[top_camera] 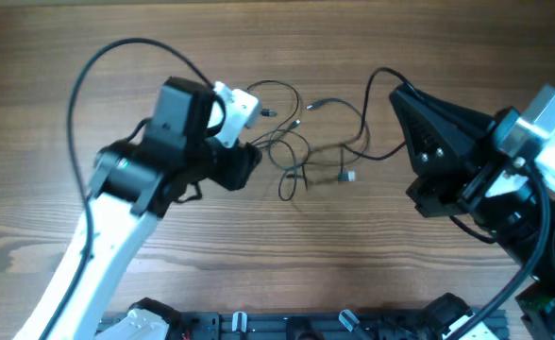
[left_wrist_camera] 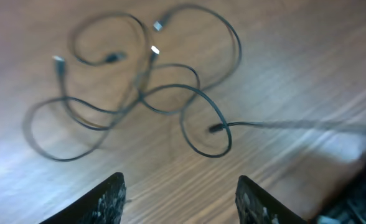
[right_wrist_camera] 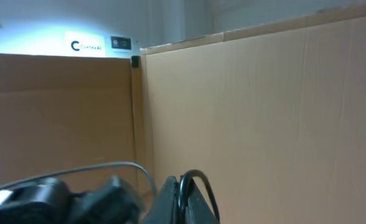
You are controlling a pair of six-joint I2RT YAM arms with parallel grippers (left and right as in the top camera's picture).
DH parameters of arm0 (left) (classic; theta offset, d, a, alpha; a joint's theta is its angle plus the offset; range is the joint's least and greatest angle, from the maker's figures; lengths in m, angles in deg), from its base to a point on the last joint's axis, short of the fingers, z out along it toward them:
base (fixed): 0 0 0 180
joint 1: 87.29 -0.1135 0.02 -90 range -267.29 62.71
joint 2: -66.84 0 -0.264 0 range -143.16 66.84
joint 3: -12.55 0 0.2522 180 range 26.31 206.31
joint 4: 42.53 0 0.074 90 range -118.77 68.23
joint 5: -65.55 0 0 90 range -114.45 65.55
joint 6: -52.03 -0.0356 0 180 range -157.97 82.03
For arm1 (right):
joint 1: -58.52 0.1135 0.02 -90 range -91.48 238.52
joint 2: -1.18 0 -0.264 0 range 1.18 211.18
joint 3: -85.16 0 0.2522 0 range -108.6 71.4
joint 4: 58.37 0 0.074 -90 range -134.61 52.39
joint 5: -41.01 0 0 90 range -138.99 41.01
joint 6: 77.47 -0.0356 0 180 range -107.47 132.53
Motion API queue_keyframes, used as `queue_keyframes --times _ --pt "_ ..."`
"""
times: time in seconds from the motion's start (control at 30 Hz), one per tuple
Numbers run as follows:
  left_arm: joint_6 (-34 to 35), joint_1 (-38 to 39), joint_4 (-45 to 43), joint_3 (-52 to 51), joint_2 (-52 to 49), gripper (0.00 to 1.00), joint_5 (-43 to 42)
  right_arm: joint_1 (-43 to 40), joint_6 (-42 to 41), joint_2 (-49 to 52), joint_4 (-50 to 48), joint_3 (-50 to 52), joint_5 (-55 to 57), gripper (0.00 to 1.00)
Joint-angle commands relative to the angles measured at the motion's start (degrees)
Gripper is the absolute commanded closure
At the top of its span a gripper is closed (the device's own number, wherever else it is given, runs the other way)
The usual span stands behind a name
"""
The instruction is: Untangle cables
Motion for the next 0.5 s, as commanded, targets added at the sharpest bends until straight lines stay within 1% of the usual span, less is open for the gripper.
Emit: queue_keyframes --times 0.0,0.07,0.13,0.27,0.4,0.47 --pt "0.1 0.0 0.5 0.4 -5.8 0.42 -6.3 0.0 -1.1 0.1 -0.4 -0.3 1.7 0.96" --pt "-0.1 0.2 0.5 0.4 -8.9 0.42 -7.2 0.0 -1.1 0.1 -0.4 -0.3 3.4 0.96" --pt "-2.3 0.7 0.2 0.4 -12.0 0.42 -9.8 0.0 -1.1 0.1 -0.3 -0.3 4.1 0.96" --pt "-2.9 2.1 -3.8 0.4 -16.7 0.43 -15.9 0.0 -1.1 0.1 -0.2 -0.3 4.1 0.96" --pt "-1.9 4.0 -8.2 0.4 -18.8 0.52 -16.6 0.0 -1.1 0.1 0.5 -0.3 4.0 0.96" --pt "0.0 4.7 -10.2 0.4 -19.3 0.54 -15.6 0.0 -1.1 0.1 0.8 -0.3 4.0 0.96"
